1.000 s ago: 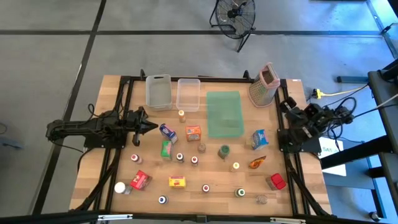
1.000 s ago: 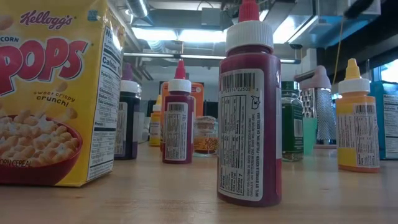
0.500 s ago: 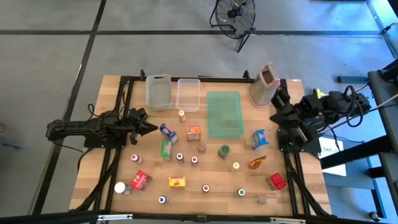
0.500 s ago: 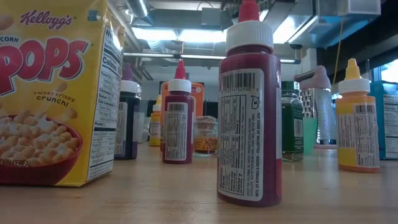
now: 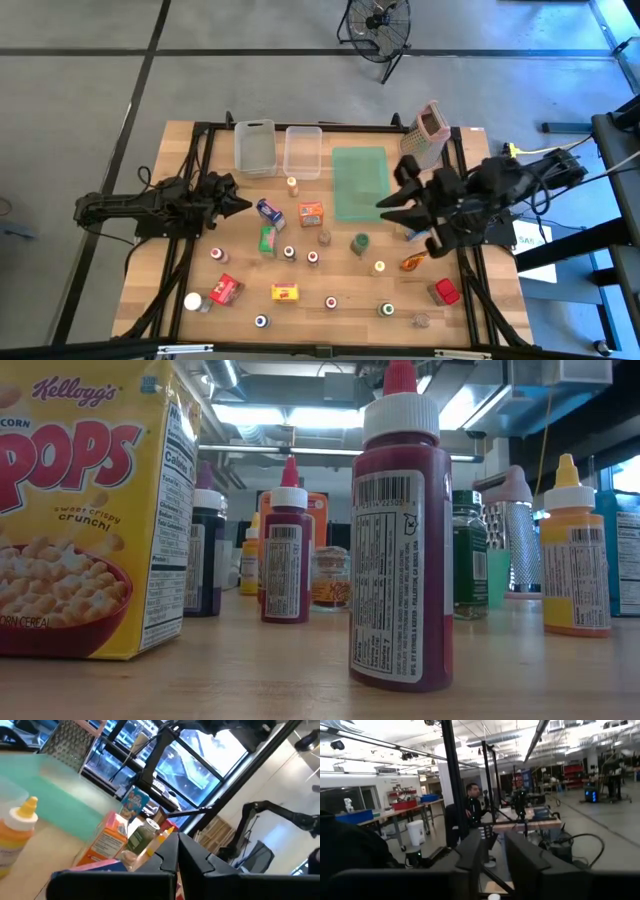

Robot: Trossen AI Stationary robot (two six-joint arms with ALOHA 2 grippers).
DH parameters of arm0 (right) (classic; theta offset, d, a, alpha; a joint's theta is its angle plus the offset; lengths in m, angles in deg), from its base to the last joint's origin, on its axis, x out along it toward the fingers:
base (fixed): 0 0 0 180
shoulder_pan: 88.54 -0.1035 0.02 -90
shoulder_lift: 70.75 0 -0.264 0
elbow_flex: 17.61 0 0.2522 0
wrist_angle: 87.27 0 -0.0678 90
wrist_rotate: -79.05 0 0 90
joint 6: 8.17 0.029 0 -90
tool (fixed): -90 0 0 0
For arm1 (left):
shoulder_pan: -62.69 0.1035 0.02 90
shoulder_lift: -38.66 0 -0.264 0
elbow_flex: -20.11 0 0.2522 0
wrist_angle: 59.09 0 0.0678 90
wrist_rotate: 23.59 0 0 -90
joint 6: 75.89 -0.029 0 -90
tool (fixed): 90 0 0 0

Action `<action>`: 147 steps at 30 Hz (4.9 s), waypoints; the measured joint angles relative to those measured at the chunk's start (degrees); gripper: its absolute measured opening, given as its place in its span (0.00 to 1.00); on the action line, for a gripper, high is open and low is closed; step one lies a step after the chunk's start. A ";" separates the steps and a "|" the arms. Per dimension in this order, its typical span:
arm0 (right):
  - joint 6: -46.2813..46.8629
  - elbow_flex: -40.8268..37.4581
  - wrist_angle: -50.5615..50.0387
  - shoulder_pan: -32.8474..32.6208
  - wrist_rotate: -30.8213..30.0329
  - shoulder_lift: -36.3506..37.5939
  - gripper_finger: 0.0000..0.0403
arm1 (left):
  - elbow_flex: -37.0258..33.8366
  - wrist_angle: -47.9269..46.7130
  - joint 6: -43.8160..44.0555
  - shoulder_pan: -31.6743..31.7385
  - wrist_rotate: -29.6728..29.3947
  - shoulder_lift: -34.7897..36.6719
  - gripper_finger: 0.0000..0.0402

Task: Pick & Place Kitchen Items
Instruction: Put the green spice can into the gray bin

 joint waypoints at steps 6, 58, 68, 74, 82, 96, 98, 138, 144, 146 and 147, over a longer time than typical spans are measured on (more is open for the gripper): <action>0.92 5.30 -2.06 0.00 0.02 -3.97 0.45 | 0.52 -0.09 -2.46 0.00 3.22 -0.02 0.02; 2.05 6.82 -9.41 -1.06 4.40 -4.95 0.61 | 62.45 -92.84 -2.48 14.49 -9.95 -64.98 0.44; 2.64 6.82 -14.15 -1.64 16.13 -4.92 0.61 | 62.45 -93.19 -9.63 18.79 -7.82 -67.32 0.44; 4.02 6.80 -14.50 -0.98 16.35 -4.57 0.61 | 62.45 -93.31 -10.60 18.83 -6.77 -67.32 0.46; 1.93 6.80 -14.56 -0.31 14.59 -3.95 0.61 | 62.45 -94.00 -8.99 19.08 -13.77 -67.32 0.49; -2.46 6.80 -14.23 6.86 6.14 -1.99 0.61 | 62.45 -93.53 -14.65 20.84 -7.05 -67.23 0.52; -4.86 6.80 -14.19 8.67 3.57 -1.97 0.61 | 62.45 -93.53 -15.79 21.07 -6.10 -67.23 0.56; -4.04 6.80 -25.16 13.86 5.97 -1.97 0.61 | 51.30 -78.09 -40.27 37.54 -9.76 -68.50 0.79; -3.60 6.80 -27.17 14.75 6.36 -1.99 0.61 | 51.30 -78.02 -42.93 38.56 -7.13 -71.73 0.79; -3.60 6.80 -27.69 14.75 6.43 -1.99 0.61 | 51.30 -78.02 -42.97 38.56 -7.15 -72.73 0.79; -3.60 6.80 -27.79 14.75 6.45 -1.99 0.61 | 51.28 -78.02 -42.97 38.56 -7.16 -73.30 0.79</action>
